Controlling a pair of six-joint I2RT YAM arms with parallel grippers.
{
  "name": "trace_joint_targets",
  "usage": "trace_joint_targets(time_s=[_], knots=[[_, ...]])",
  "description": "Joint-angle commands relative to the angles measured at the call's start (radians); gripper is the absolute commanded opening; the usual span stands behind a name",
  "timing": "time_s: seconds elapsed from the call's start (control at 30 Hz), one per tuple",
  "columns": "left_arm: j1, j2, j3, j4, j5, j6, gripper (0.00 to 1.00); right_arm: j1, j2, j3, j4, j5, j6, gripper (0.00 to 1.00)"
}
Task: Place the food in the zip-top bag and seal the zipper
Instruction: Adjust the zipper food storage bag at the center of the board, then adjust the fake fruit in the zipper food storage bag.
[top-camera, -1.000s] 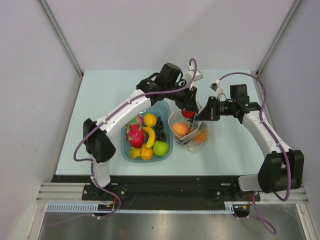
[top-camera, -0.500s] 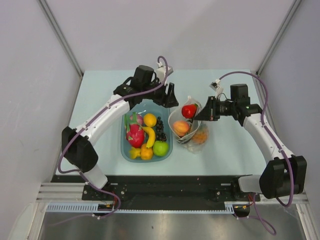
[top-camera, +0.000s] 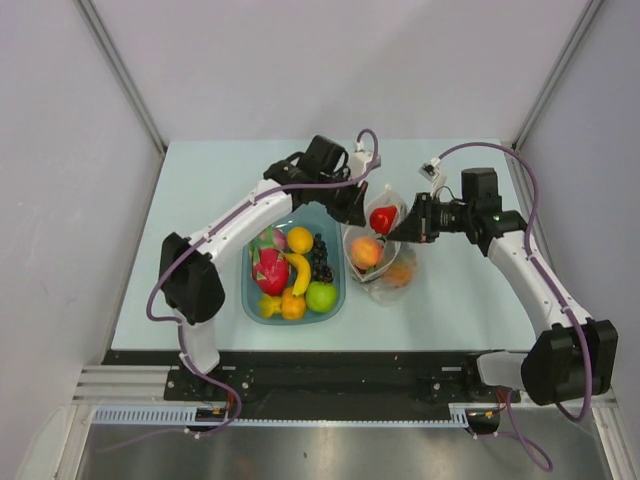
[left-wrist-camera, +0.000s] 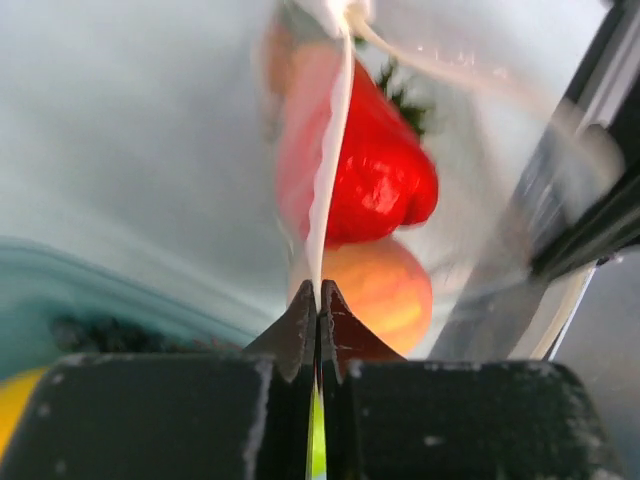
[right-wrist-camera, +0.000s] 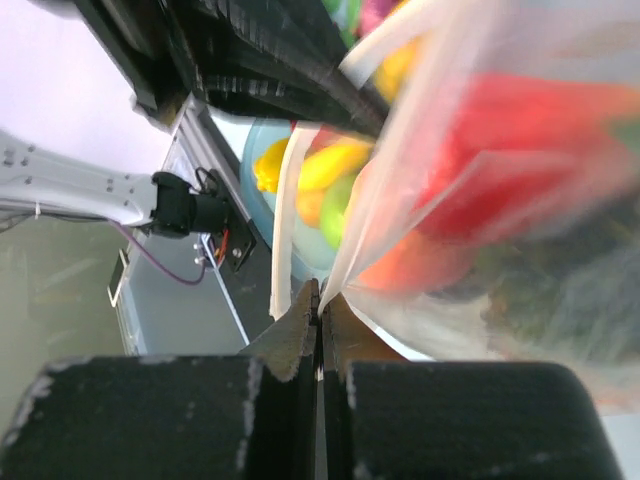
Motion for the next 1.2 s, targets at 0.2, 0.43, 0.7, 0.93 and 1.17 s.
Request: trace_joint_targets(time_s=[0.2, 0.43, 0.7, 0.93, 1.17], knots=[[-0.063, 0.200, 0.392, -0.243, 0.189, 0.256, 0.00, 0.108, -0.121, -0.059, 0.054, 0.023, -0.035, 0.21], [-0.066, 0.245, 0.363, -0.283, 0.302, 0.380, 0.01, 0.080, -0.173, -0.042, -0.064, 0.052, -0.194, 0.56], [-0.010, 0.332, 0.473, -0.418, 0.354, 0.556, 0.03, -0.065, -0.238, 0.108, -0.282, 0.069, -0.432, 0.80], [0.000, 0.341, 0.519, -0.489, 0.368, 0.662, 0.02, -0.259, -0.225, 0.142, -0.430, 0.063, -0.775, 0.80], [-0.002, 0.346, 0.524, -0.489, 0.382, 0.701, 0.01, -0.285, -0.186, 0.073, -0.348, -0.042, -1.035, 0.74]])
